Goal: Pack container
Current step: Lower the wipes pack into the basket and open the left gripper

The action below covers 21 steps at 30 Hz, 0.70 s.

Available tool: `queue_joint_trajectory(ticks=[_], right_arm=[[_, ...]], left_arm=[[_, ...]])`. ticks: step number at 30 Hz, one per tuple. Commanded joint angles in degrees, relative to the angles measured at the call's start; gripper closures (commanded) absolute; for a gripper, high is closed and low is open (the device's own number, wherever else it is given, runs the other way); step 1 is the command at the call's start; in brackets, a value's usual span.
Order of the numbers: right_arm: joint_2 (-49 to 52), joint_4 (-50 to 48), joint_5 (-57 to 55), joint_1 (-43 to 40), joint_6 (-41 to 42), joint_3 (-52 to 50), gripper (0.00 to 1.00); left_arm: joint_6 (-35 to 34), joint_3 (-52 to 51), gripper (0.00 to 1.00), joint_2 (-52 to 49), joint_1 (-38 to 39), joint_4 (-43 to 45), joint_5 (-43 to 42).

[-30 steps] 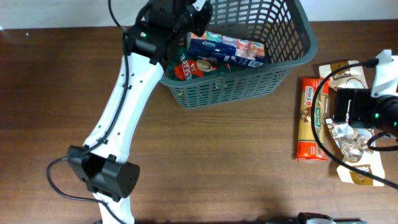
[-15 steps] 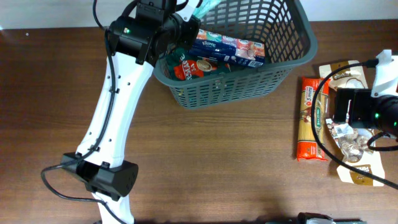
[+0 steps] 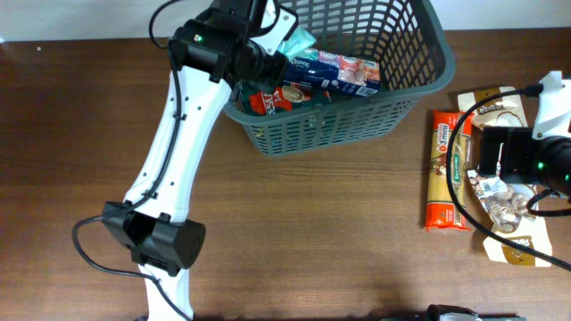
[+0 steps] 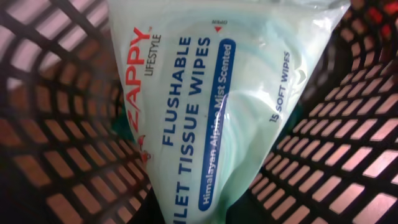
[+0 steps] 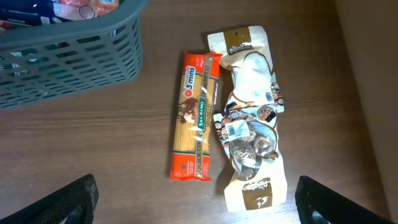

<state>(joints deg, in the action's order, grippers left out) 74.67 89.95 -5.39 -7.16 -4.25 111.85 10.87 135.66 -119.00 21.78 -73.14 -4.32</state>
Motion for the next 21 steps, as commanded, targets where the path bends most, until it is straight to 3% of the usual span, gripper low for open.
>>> queue_joint_trajectory(ticks=[1,9,13,18,21], right_arm=[[-0.3,-0.1,-0.9,-0.4,0.7,0.7,0.01],[-0.3,-0.1,-0.9,-0.4,0.7,0.7,0.01],[-0.3,-0.1,-0.9,-0.4,0.7,0.7,0.01],[-0.3,-0.1,-0.9,-0.4,0.7,0.7,0.01],[-0.3,-0.1,-0.9,-0.4,0.7,0.7,0.01]], left_arm=[[-0.5,1.1,0.98,-0.6,-0.2,-1.0,-0.9],[-0.5,1.1,0.98,-1.0,-0.2,-2.0,-0.8],[-0.5,1.1,0.81,-1.0,-0.2,-1.9,-0.8],[-0.5,1.1,0.51,-1.0,-0.2,-1.9,-0.8],[-0.5,1.1,0.42,-1.0,-0.2,-1.5,-0.8]])
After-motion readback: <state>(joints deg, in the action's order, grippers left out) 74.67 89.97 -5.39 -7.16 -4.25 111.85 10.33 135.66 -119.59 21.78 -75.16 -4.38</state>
